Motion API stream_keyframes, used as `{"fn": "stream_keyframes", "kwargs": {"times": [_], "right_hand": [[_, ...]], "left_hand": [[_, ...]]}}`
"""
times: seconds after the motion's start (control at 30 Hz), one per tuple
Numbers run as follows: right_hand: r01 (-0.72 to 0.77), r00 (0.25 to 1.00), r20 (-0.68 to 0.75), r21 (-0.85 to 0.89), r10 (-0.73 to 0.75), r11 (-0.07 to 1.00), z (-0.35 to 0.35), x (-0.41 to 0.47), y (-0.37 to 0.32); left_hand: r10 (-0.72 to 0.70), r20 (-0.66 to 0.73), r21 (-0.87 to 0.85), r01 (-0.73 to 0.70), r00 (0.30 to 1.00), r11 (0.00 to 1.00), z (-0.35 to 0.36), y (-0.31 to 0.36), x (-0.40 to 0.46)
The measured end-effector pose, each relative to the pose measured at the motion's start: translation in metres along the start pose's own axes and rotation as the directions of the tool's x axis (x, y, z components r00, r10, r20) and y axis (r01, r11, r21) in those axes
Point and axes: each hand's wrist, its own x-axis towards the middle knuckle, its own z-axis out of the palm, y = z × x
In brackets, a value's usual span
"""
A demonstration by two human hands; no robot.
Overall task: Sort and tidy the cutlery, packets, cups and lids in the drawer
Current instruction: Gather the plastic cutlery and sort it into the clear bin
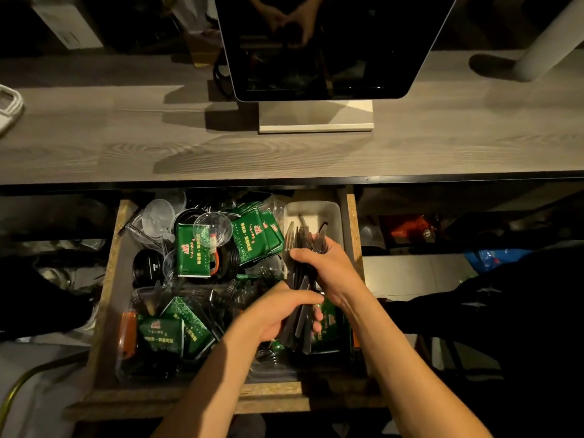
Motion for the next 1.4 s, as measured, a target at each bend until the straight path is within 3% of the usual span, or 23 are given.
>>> {"fn": "stream_keyframes", "kwargs": {"times": [0.1,0.2,0.23,0.3,0.37,0.4,0.5,0.6,0.7,0.8,0.87,1.0,1.17,1.27,1.4], "right_hand": [[-0.065,0.990,0.129,0.110,0.051,0.992,-0.006,0.009,-0.007],[-0.038,0.997,-0.051,0.251,0.052,0.967,-0.028,0.029,-0.009],[-0.021,0.989,-0.137,0.183,0.046,0.983,-0.033,0.036,-0.005],[-0.070,0.964,-0.264,-0.196,0.016,0.978,-0.039,0.049,0.007],[-0.107,0.974,-0.225,-0.581,-0.033,0.807,-0.043,0.063,0.021],[-0.109,0.985,-0.172,-0.675,-0.012,0.730,-0.044,0.071,0.029],[-0.092,0.985,0.003,-0.833,0.171,0.545,-0.042,0.085,0.050],[-0.076,0.937,0.057,-0.929,0.343,0.361,-0.035,0.094,0.064],[-0.094,0.899,0.075,-0.929,0.430,0.358,-0.029,0.099,0.064],[-0.021,0.854,0.149,-0.947,0.498,0.319,-0.027,0.101,0.062],[0.016,0.864,0.188,-0.937,0.466,0.348,-0.030,0.101,0.062],[0.037,0.938,0.213,-0.845,0.272,0.534,-0.031,0.093,0.054],[0.107,0.985,0.168,-0.779,0.041,0.617,-0.027,0.082,0.043],[0.128,0.992,0.071,-0.677,-0.109,0.725,-0.023,0.063,0.025],[0.194,0.932,-0.202,-0.426,-0.301,0.884,-0.020,0.035,0.005]], "left_hand": [[0.081,-0.038,-0.127,-0.085,0.996,0.988,-0.009,0.000,0.007],[0.073,-0.210,-0.281,-0.132,0.975,0.951,-0.035,0.009,0.015],[0.076,-0.261,-0.291,-0.153,0.962,0.944,-0.045,0.014,0.018],[0.092,-0.328,-0.255,-0.182,0.940,0.949,-0.063,0.020,0.026],[0.132,-0.341,-0.215,-0.213,0.931,0.953,-0.071,0.026,0.034],[0.151,-0.334,-0.193,-0.225,0.930,0.955,-0.073,0.029,0.038],[0.177,-0.303,-0.159,-0.233,0.936,0.960,-0.075,0.033,0.048],[0.166,-0.276,-0.147,-0.212,0.947,0.966,-0.077,0.030,0.054],[0.160,-0.256,-0.162,-0.206,0.953,0.965,-0.080,0.028,0.055],[0.163,-0.246,-0.173,-0.209,0.956,0.963,-0.082,0.026,0.055],[0.155,-0.248,-0.197,-0.206,0.956,0.958,-0.082,0.026,0.053],[0.159,-0.263,-0.200,-0.215,0.952,0.956,-0.079,0.026,0.047],[0.128,-0.315,-0.234,-0.208,0.940,0.950,-0.077,0.025,0.040],[0.148,-0.310,-0.260,-0.233,0.939,0.937,-0.075,0.021,0.034],[0.182,-0.310,-0.259,-0.268,0.933,0.928,-0.058,0.020,0.017]]}}
